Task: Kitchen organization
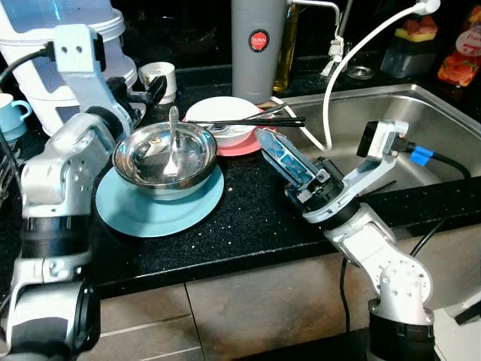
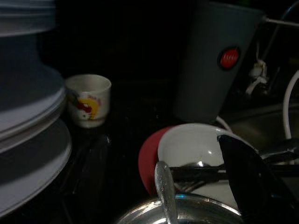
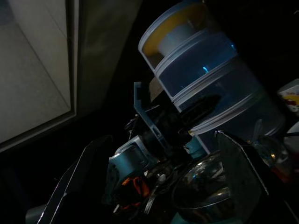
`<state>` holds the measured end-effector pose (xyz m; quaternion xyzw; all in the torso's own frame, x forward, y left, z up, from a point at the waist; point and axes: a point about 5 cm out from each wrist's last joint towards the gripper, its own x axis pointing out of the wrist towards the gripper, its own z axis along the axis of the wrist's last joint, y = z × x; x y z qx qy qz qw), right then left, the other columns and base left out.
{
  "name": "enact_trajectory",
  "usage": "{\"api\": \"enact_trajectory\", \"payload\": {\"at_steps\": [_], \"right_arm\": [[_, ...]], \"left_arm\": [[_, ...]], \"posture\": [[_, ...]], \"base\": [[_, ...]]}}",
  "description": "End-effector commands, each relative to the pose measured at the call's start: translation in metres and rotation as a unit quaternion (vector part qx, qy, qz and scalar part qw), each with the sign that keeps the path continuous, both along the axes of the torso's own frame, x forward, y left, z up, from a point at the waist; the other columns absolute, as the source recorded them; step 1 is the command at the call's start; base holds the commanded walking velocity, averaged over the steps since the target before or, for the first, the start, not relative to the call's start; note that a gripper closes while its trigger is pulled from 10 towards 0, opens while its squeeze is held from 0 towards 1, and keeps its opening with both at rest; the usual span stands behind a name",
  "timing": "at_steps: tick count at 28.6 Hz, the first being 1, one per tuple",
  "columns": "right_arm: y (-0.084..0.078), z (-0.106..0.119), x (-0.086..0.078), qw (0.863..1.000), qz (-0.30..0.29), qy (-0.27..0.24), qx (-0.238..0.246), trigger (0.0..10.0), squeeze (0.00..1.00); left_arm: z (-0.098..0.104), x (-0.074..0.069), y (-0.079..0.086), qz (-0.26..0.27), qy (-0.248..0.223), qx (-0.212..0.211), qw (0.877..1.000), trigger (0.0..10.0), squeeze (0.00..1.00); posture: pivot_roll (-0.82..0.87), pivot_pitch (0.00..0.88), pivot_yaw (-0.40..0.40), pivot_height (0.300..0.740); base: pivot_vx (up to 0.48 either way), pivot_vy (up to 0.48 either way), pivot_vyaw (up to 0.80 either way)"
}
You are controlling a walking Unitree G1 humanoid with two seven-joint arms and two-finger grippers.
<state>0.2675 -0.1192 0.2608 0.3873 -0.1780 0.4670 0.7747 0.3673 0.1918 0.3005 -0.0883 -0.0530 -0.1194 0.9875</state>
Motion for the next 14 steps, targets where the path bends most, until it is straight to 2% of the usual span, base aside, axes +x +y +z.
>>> {"api": "enact_trajectory", "payload": {"at_steps": [1, 5, 7, 9, 10, 11, 14], "right_arm": [[0.003, 0.005, -0.004, 1.0, 0.01, -0.007, -0.004, 10.0, 0.0], [0.003, 0.005, -0.004, 1.0, 0.007, -0.007, -0.008, 10.0, 0.0], [0.003, 0.005, -0.004, 1.0, 0.003, -0.005, -0.016, 10.0, 0.0], [0.004, 0.005, -0.003, 1.0, 0.001, -0.003, -0.021, 10.0, 0.0], [0.004, 0.005, -0.003, 1.0, 0.001, -0.003, -0.021, 10.0, 0.0], [0.007, 0.004, -0.002, 1.0, 0.003, -0.001, -0.025, 10.0, 0.0], [0.009, 0.003, -0.002, 1.0, 0.004, 0.0, -0.028, 10.0, 0.0]], "left_arm": [[0.0, 0.005, 0.003, 0.003, 0.029, -0.001, 1.0, 10.0, 0.0], [-0.003, 0.011, 0.002, 0.0, 0.063, 0.002, 0.998, 10.0, 0.0], [-0.006, 0.016, 0.001, -0.001, 0.102, 0.001, 0.995, 10.0, 0.0], [-0.006, 0.013, -0.015, -0.032, 0.127, 0.005, 0.991, 10.0, 0.0], [-0.006, 0.013, -0.015, -0.032, 0.127, 0.005, 0.991, 10.0, 0.0], [-0.005, 0.005, -0.033, -0.073, 0.142, 0.016, 0.987, 10.0, 0.0], [-0.004, 0.002, -0.039, -0.088, 0.15, 0.02, 0.985, 10.0, 0.0]], "posture": [[0.06, 0.067, 0.072, 0.74], [0.05, 0.07, 0.076, 0.74], [0.06, 0.071, 0.08, 0.74], [0.06, 0.07, 0.08, 0.74], [0.06, 0.07, 0.08, 0.74], [0.07, 0.067, 0.078, 0.74], [0.07, 0.067, 0.079, 0.74]], "base": [[0.0, 0.0, 0.0], [0.0, 0.0, 0.0], [0.0, 0.0, 0.0], [0.0, 0.0, 0.0], [0.0, 0.0, 0.0], [0.0, 0.0, 0.0], [0.0, 0.0, 0.0]]}}
